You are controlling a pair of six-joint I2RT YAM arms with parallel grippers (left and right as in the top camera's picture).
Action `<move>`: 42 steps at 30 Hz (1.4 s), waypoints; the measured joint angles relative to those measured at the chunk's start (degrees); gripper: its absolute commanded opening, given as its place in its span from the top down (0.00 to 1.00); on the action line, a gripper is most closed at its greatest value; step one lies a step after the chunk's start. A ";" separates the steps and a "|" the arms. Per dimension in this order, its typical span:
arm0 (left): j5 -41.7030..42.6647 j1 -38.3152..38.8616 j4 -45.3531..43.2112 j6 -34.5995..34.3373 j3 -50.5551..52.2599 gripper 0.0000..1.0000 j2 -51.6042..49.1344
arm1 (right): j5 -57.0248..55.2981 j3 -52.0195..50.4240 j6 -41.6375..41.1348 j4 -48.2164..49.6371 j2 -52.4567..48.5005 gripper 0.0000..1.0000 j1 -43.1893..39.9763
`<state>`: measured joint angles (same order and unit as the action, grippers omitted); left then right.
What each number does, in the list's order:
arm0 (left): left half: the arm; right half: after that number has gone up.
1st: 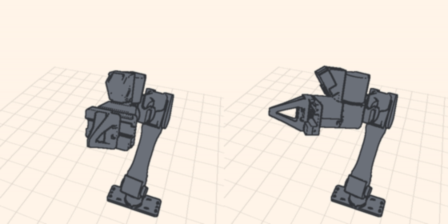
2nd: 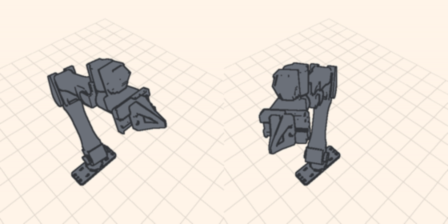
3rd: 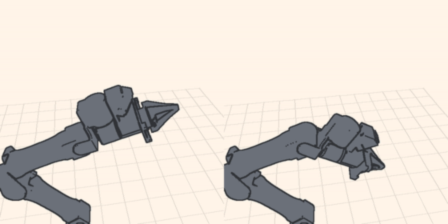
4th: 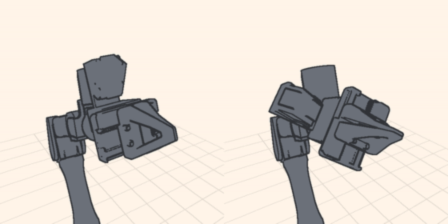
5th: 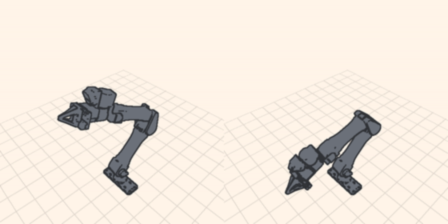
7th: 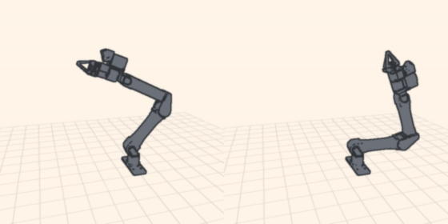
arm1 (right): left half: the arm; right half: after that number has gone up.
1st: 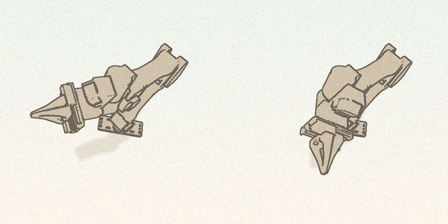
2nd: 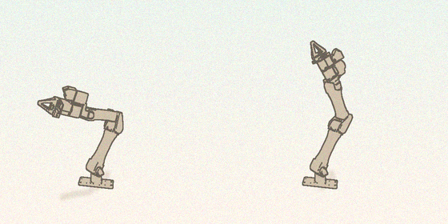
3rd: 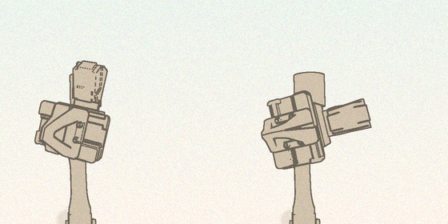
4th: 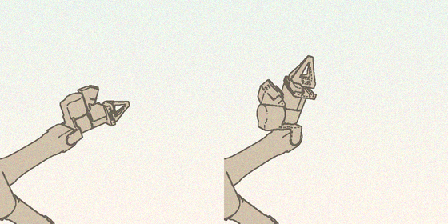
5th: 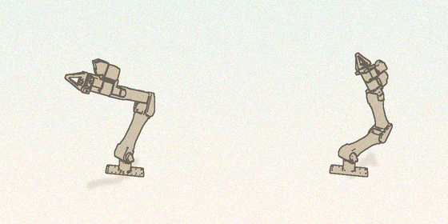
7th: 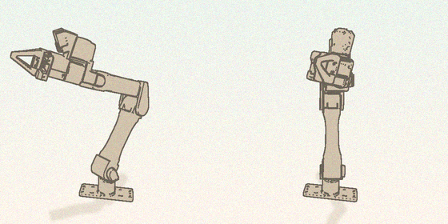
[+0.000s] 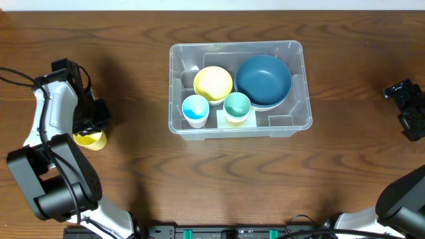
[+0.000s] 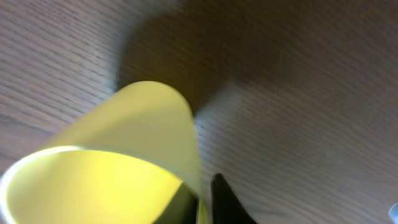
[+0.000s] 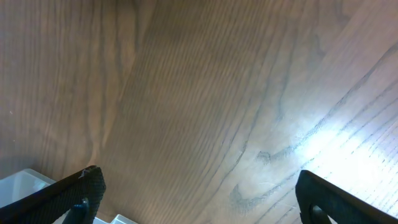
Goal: Pack container
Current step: 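Lift the yellow cup and carry it toward the container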
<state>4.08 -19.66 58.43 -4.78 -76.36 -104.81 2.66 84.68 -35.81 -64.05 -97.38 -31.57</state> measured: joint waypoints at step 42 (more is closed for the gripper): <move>7.48 25.49 14.45 6.73 -20.57 0.94 16.94 | 0.00 0.00 0.00 0.00 0.00 0.01 0.00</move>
<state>11.55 5.82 72.88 1.96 -96.92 -87.88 2.66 84.68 -35.81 -64.05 -97.38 -31.57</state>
